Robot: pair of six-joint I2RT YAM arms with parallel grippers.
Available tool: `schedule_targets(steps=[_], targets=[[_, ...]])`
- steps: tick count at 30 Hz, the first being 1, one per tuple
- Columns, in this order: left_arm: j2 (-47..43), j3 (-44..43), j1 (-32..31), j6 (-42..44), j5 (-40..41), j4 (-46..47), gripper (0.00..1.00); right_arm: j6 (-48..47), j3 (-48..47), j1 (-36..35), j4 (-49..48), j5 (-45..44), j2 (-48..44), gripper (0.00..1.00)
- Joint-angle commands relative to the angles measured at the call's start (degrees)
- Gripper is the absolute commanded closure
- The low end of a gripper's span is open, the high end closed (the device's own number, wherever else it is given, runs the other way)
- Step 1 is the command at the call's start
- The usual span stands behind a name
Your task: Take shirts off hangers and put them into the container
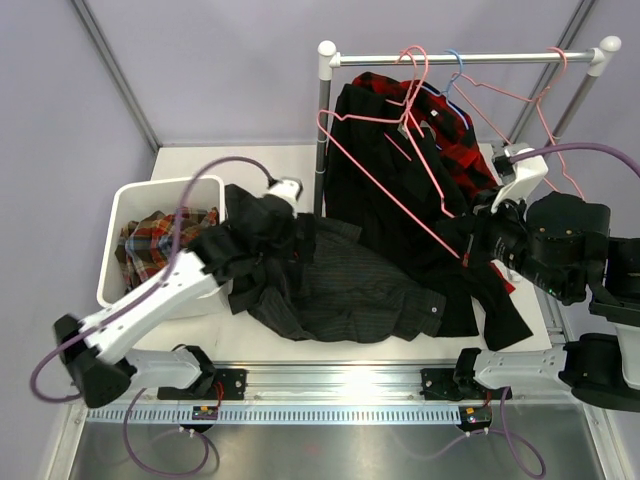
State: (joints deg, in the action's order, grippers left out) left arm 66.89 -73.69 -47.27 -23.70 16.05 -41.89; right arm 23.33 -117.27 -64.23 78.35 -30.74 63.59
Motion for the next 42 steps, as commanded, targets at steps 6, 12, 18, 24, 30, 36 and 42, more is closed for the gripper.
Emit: schedule_targets(steps=[6,12,18,24,30,36,42], targets=[[8.2,9.2,-1.0,-8.5,1.8,5.1,0.02,-2.1,-3.0,-0.3,3.1,-9.2,3.9,1.00],[11.1,12.3,-1.6,-9.8,0.7,8.2,0.01,-2.3,-5.7,-0.4,5.8,-11.1,6.3,1.00],[12.6,15.3,-1.7,-11.2,1.6,11.3,0.01,-0.5,-4.6,-0.4,7.2,-2.8,0.6,1.00],[17.5,17.4,-1.5,-14.3,5.4,15.9,0.01,2.3,-1.6,-0.4,11.8,-2.5,-4.5,1.00],[27.0,16.5,0.4,-16.9,4.8,18.1,0.01,2.6,-1.9,-0.4,15.2,-1.5,-6.6,1.00],[32.6,20.9,2.5,-19.1,-2.2,24.4,0.01,0.4,1.7,-0.4,10.1,-2.9,-5.5,1.00],[32.2,27.2,2.3,-20.5,-8.6,32.2,0.39,-3.8,5.7,-0.4,-0.6,-7.7,-0.6,1.00]])
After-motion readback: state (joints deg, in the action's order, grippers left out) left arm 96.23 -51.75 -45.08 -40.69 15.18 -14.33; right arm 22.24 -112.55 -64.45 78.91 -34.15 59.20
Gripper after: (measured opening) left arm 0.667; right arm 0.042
